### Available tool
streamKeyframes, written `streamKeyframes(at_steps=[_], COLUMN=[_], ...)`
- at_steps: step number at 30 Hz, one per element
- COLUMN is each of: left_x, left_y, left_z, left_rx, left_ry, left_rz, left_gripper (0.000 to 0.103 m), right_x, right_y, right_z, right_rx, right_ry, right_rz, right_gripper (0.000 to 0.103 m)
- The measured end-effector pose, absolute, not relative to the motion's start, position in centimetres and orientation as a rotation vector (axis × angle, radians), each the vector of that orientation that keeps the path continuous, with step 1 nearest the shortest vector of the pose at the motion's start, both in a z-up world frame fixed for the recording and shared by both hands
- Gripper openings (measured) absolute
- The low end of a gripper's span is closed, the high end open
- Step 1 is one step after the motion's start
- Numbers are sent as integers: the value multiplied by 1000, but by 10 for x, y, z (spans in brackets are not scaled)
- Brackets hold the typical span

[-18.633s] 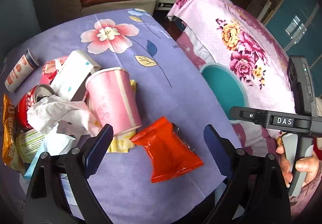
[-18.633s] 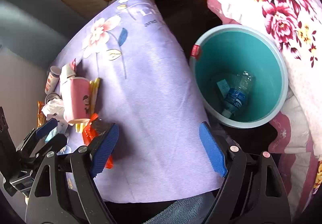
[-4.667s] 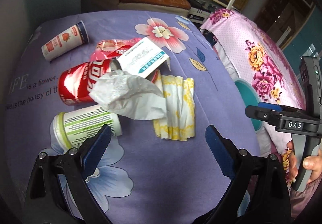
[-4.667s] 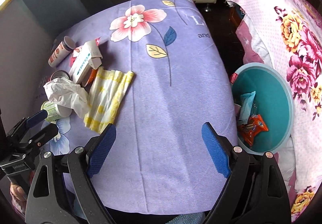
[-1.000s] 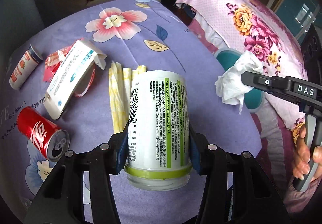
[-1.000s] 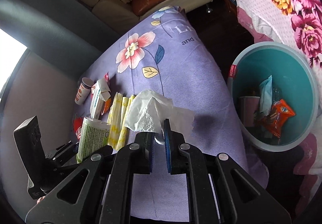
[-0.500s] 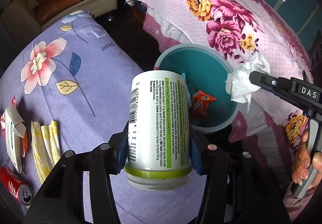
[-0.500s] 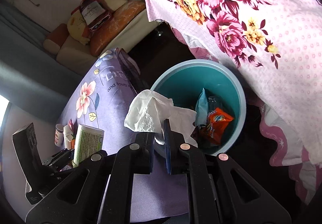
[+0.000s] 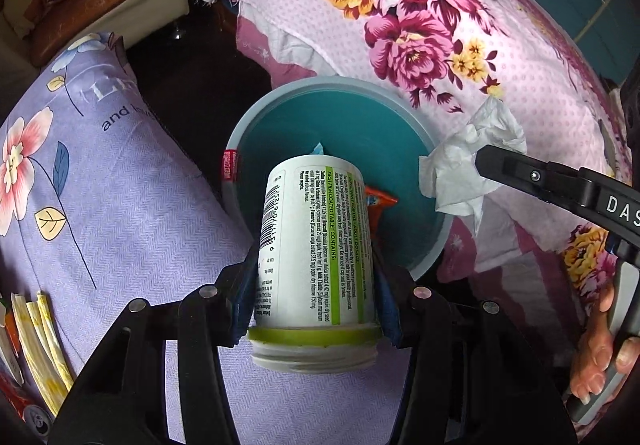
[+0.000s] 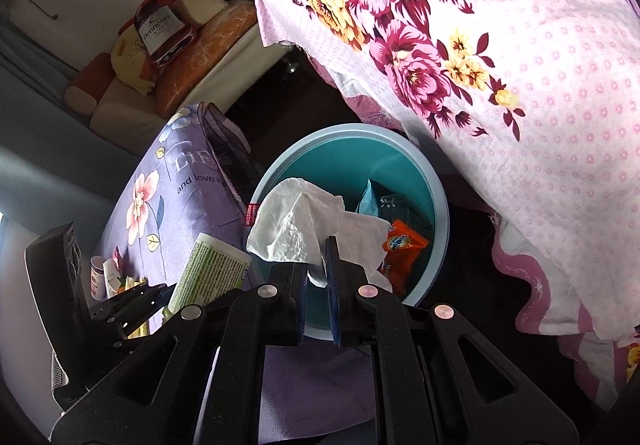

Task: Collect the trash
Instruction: 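Open left tool to drop the bottle while right tool releases the tissue into the bin, then move right tool to the yellow paper strips while left tool approaches the Coca-Cola can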

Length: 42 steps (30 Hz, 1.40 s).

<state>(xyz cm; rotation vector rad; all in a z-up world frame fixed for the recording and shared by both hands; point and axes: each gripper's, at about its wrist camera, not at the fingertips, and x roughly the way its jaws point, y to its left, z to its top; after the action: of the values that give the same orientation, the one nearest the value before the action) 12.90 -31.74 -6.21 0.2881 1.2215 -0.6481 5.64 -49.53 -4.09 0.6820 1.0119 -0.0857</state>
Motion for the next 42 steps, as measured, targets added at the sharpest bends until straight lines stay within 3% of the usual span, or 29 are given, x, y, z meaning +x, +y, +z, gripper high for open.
streamKeyframes(at_steps=[3, 5, 7, 10, 22, 24, 26, 28, 30, 37, 42], left_x=[130, 131, 131, 132, 137, 136, 135, 134, 132, 128, 124], left_y=[-320, -319, -316, -313, -275, -268, -263, -257, -251, -229, -209], left_z=[-65, -65, -61, -55, -64, -64, -64, -64, -65, -63, -62], left_rx=[285, 278, 273, 268, 188, 172, 160, 151, 142, 114, 68], left_ry=[1227, 1227, 1203, 1172, 1226, 1233, 1237, 1241, 1246, 1248, 1258], left_rz=[-653, -655, -644, -625, -586, -585, -584, -582, -580, -560, -547], left_gripper=[52, 58, 77, 88, 90, 90, 90, 91, 91, 92, 93], right_x=[58, 59, 60, 63, 74, 76, 79, 80, 81, 81, 81], right_y=[-496, -496, -494, -491, -481, -477, -472, -468, -463, -454, -442], right_z=[-44, -44, -44, -45, -51, -53, -56, -56, -56, -57, -56], right_rx=[684, 683, 680, 675, 664, 659, 655, 642, 634, 641, 638], right_ry=[1019, 1022, 1025, 1030, 1067, 1080, 1095, 1101, 1107, 1134, 1165], right_rz=[-89, -89, -88, -85, -83, -83, -82, -88, -86, -93, -93], right_gripper=[9, 9, 9, 9, 12, 16, 37, 47, 49, 71, 74])
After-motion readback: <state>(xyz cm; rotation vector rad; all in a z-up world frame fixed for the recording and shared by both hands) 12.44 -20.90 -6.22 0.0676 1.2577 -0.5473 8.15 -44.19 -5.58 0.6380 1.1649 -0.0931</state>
